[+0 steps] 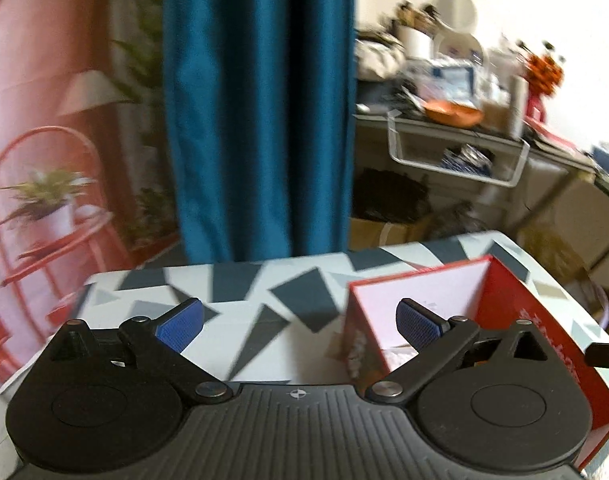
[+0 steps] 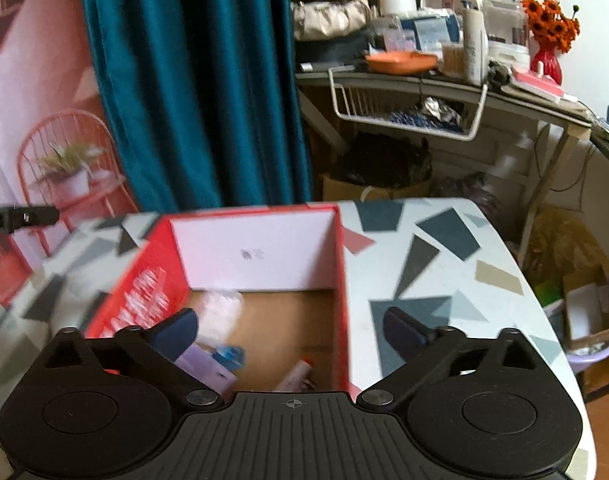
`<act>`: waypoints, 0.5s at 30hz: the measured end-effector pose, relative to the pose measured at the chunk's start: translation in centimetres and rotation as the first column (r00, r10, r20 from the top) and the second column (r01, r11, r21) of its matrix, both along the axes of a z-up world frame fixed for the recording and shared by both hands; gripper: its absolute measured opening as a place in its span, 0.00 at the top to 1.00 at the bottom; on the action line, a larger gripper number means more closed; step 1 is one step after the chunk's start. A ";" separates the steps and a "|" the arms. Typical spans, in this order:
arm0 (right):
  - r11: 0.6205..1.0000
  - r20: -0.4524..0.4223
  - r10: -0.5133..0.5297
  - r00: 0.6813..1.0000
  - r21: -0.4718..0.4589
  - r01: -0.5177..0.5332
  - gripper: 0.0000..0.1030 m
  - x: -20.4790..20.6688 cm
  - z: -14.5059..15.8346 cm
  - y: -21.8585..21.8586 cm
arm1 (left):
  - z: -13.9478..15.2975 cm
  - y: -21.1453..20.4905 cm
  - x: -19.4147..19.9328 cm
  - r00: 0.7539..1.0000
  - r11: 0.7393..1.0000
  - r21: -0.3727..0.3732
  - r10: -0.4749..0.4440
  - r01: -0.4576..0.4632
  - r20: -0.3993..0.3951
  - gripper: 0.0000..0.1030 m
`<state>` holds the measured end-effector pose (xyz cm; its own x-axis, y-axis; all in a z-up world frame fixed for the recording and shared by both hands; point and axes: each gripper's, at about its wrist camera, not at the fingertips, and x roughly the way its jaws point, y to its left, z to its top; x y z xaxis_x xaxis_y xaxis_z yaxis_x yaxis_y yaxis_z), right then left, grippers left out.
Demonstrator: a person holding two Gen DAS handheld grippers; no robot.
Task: Organize rigid objects
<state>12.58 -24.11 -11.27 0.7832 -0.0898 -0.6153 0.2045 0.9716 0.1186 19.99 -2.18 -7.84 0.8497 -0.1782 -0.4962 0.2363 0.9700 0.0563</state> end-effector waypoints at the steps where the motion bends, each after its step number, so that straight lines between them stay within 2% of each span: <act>1: 1.000 0.012 0.006 1.000 0.006 -0.006 0.00 -0.2 0.6 0.2 | 0.5 0.3 -0.8 1.000 1.000 0.006 0.026 -0.026 0.012 0.00; 6: 0.999 0.067 0.044 0.997 0.017 -0.045 0.00 -1.2 3.7 2.1 | 3.2 1.0 -4.8 0.991 0.992 0.039 0.114 -0.117 0.072 0.00; 9: 0.999 0.101 0.045 0.994 -0.009 -0.045 0.00 -2.1 5.6 3.5 | 4.7 1.8 -7.0 0.987 0.989 0.013 0.144 -0.145 0.072 0.00; 15: 0.999 0.147 0.035 0.988 -0.032 -0.031 0.00 -4.9 8.2 5.8 | 6.3 2.5 -11.2 0.979 0.981 0.015 0.190 -0.192 0.073 0.00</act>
